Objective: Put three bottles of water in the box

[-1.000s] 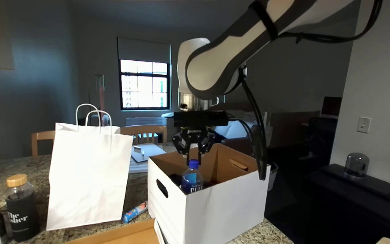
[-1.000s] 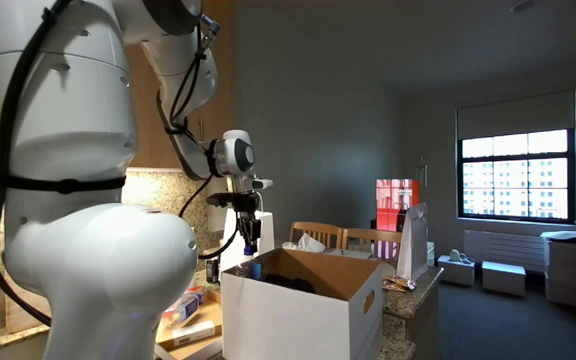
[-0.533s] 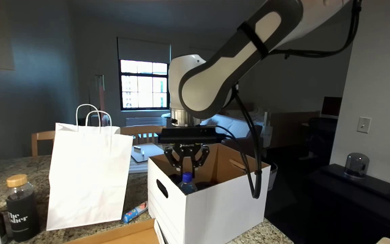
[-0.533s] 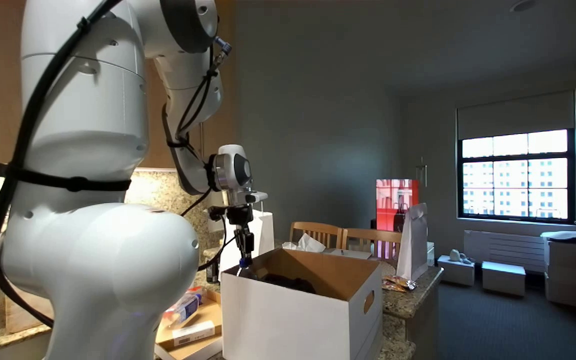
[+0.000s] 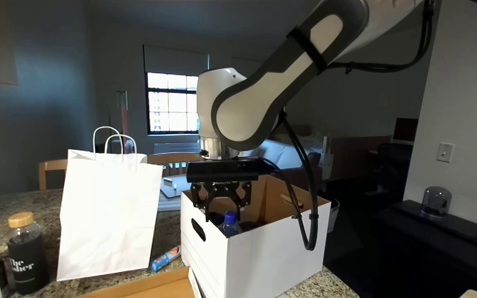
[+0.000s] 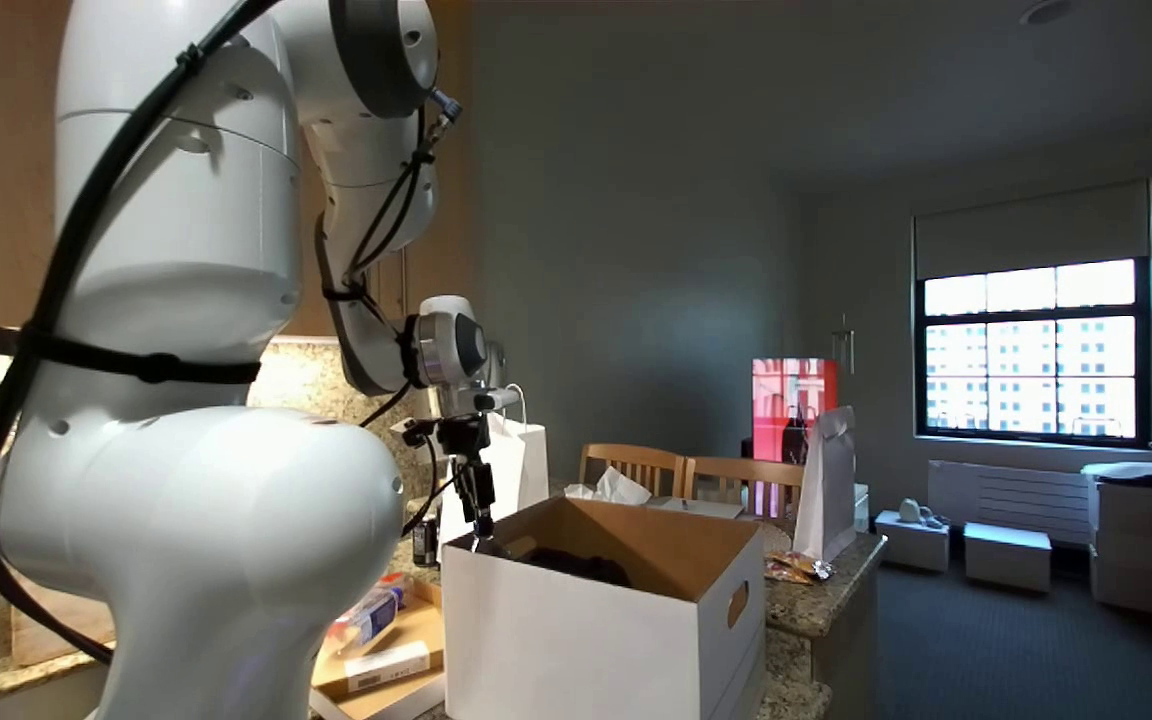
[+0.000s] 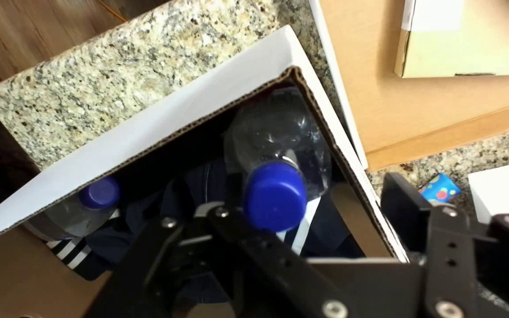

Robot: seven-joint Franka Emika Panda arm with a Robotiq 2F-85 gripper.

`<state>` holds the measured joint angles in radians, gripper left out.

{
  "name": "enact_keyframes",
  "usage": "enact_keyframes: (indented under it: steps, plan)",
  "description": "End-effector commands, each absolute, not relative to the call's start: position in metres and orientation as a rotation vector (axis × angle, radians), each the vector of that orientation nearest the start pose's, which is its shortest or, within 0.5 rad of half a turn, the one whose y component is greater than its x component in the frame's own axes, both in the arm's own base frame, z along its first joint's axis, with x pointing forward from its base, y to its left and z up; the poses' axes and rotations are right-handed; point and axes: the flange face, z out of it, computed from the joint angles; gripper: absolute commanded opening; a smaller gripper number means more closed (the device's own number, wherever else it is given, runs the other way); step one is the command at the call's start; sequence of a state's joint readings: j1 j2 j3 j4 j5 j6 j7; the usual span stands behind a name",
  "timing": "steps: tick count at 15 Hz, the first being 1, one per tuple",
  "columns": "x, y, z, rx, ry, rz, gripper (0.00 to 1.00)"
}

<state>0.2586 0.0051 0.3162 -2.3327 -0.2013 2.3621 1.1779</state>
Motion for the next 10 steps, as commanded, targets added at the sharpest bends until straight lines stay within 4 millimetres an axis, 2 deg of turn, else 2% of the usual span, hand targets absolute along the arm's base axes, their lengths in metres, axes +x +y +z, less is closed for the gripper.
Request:
enact_keyframes:
  steps: [1,3,7,10]
  plan:
    - [0.430,0.267,0.362,-3.120,0.707,-0.258,1.00]
    - [0.431,0.264,0.380,-3.124,0.646,-0.247,1.00]
    - [0.428,0.261,0.416,-3.163,0.413,-0.258,1.00]
    - [0.417,0.262,0.438,-3.202,0.238,-0.237,1.00]
